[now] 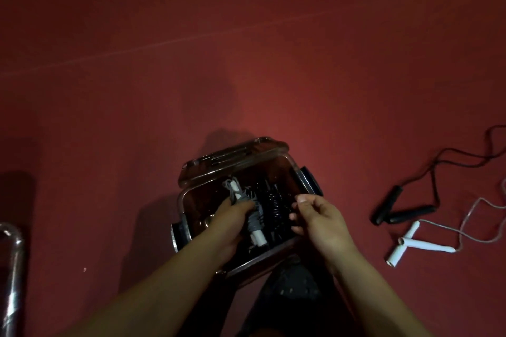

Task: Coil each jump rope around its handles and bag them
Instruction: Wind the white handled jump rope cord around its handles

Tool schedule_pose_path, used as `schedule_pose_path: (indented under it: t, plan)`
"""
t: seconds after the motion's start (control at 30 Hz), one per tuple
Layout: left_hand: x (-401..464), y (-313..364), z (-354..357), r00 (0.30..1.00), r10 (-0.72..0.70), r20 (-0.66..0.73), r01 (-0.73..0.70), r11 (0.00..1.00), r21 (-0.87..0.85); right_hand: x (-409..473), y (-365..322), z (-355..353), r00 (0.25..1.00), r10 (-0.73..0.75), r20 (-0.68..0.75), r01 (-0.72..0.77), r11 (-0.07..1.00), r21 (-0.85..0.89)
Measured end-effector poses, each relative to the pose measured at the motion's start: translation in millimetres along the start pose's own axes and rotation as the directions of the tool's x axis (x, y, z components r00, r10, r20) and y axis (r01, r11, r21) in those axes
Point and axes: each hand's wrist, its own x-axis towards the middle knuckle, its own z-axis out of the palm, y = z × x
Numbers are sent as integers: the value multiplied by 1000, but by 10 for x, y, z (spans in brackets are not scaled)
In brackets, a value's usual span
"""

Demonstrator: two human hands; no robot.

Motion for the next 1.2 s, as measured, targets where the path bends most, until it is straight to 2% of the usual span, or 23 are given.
schedule_pose_path:
  t: [0.13,0.27,0.4,0.43,0.5,0.6,0.7,0.8,0.87,0.97,1.07,1.13,1.2]
  plan:
    - [-29,-48,131,997,50,50,-59,979,196,2,41,35,1000,0,-12,0,1000,-18]
    - [-138,-138,202,977,213,25,-204,886,416,-50,71,31,999,-17,-42,17,1000,12]
    - [-215,-112,201,875,482,51,-393,644,656,-58,2,-97,996,-32,-82,35,999,35]
    - [-224,-78,242,849,521,84,-430,592,682,-53,-19,-170,994,-40,-102,43,999,21]
    - [-219,-12,406,820,550,160,-500,551,669,-59,-68,-375,988,-56,-145,57,998,0]
    - [-174,99,844,799,527,289,-574,525,629,-71,-188,-779,971,-86,-225,81,996,-30]
    - [-134,164,1490,805,387,450,-592,469,656,-63,-260,-1306,945,-103,-310,97,995,-35]
    - [-20,120,2108,835,282,472,-550,441,709,-13,-177,-1777,919,-83,-386,83,996,-17]
    - [94,4,2465,842,263,471,-539,399,742,18,-10,-2060,897,-29,-442,44,999,24]
    - [233,-362,2909,841,218,495,-541,330,773,69,383,-2435,844,90,-529,-24,991,130]
    - [268,-792,3106,830,154,536,-556,289,779,158,738,-2671,813,144,-564,-53,983,174]
    - [334,-1081,3174,807,79,586,-589,190,785,208,935,-2806,811,162,-562,-72,981,179]
    - [394,-1234,3194,777,71,625,-629,54,776,235,1054,-2885,817,167,-552,-90,982,163]
